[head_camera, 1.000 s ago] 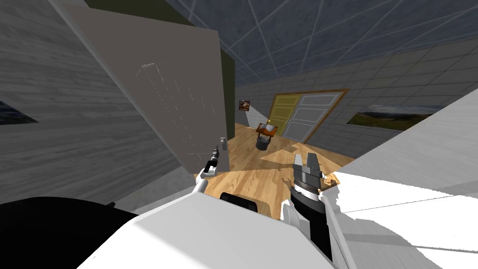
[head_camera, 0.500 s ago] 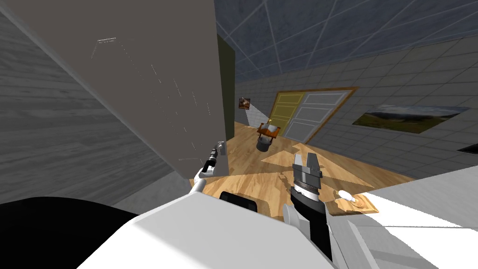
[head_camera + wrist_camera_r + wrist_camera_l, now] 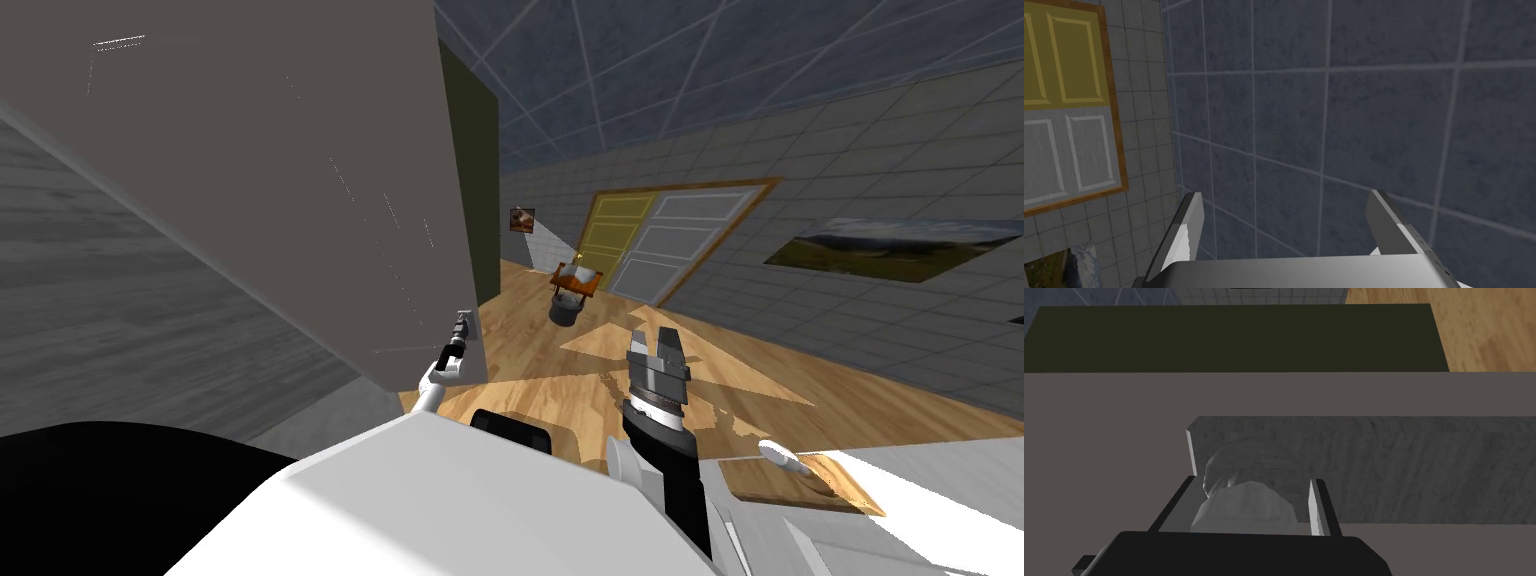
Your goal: Push the door open
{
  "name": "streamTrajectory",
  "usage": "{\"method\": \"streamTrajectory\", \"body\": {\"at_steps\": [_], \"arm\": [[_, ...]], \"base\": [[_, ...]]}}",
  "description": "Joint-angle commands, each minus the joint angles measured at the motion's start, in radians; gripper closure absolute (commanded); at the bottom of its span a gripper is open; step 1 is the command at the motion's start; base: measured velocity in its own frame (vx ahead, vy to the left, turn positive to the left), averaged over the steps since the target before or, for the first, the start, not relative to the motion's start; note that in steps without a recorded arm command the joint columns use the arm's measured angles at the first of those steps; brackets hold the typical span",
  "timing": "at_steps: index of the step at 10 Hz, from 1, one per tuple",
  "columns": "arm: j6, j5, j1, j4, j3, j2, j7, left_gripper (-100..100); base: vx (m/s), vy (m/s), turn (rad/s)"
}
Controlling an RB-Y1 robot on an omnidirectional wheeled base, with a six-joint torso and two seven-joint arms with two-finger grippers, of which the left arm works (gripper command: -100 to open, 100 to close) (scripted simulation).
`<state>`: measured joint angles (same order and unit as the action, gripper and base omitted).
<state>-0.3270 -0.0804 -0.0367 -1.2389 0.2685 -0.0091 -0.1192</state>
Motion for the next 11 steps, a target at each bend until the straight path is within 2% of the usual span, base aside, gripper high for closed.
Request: {"method": "streamTrajectory", "body": {"at_steps": [1, 5, 6, 11], "arm": [[0.000, 0.000, 0.001, 0.000, 0.000, 0.001, 0.000, 100], [0.000, 0.000, 0.001, 0.000, 0.000, 0.001, 0.000, 100], [0.008, -0.004, 0.003, -0.002, 0.018, 0.018, -0.004, 100], [0.021, -0.017, 0.006, -0.016, 0.068, 0.035, -0.013, 100]], "base": [[-0.041, 0.002, -0.005], [-0.014, 0.001, -0.005], [0.106, -0.041, 0.019], [0.173, -0.050, 0.060]]}}
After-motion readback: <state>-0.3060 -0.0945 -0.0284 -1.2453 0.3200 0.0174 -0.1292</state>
